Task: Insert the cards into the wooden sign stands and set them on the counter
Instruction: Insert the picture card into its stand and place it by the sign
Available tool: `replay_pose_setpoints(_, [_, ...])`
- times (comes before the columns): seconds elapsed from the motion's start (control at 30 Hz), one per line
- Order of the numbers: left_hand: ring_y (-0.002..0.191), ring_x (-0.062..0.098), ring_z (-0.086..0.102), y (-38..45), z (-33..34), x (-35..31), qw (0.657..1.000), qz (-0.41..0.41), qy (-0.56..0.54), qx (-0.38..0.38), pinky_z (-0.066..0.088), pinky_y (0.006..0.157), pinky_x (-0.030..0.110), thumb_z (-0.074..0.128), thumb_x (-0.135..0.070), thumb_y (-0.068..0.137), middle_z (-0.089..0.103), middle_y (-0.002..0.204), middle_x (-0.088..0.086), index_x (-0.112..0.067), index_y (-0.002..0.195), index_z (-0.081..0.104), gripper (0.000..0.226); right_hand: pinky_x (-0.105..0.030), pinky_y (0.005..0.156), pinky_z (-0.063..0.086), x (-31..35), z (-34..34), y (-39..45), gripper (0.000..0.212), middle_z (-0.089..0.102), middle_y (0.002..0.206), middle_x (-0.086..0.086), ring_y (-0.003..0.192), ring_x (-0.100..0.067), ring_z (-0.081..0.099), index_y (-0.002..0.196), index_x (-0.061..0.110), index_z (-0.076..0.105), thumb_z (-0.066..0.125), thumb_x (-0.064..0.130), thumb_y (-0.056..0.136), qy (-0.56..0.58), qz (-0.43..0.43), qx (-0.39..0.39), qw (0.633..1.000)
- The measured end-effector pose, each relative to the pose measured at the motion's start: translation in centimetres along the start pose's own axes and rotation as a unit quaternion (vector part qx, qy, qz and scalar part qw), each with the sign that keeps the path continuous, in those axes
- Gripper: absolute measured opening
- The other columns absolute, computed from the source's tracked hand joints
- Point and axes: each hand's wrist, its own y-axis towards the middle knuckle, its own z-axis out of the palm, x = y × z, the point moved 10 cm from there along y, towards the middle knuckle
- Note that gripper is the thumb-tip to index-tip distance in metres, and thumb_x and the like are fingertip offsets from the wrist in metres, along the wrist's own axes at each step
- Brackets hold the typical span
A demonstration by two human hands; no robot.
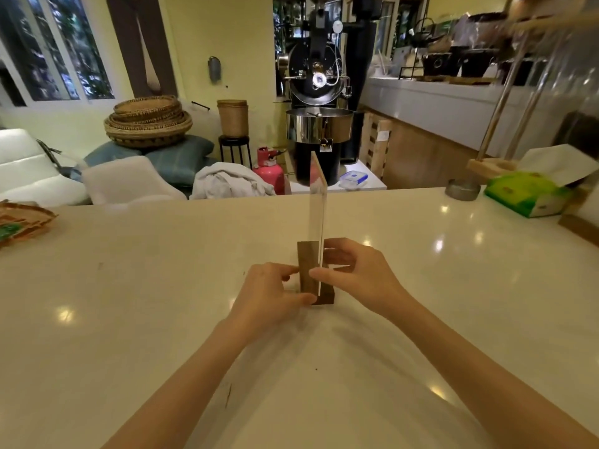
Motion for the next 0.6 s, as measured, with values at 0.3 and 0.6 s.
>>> replay_pose_setpoints(0.3, [0.093,0.021,0.065,0.5,2.3,-0.3,0.996,0.071,0.003,0.059,0.048,0.088,0.025,0.072,-0.020,0.073,0.072,0.105,0.010,-0.015,0.117,0.061,0.046,-0.009,0.072,0.052,-0.1,-0.3,-0.4,0.027,0.067,0.080,0.012,0.074,0.006,0.066,0.093,0.022,0.063,0.073,0.008,0.072,0.068,-0.006,-0.043,0.997])
replay_pose_setpoints(0.6, [0.102,0.021,0.064,1.5,3.8,-1.6,0.993,0.090,0.022,0.069,0.038,0.079,0.012,0.070,-0.022,0.076,0.070,0.113,0.010,-0.013,0.123,0.055,0.049,-0.004,0.067,0.049,-0.5,-1.7,-0.3,0.027,0.063,0.075,0.018,0.068,0.013,0.063,0.101,0.008,0.066,0.068,0.003,0.075,0.042,-0.018,-0.070,0.996])
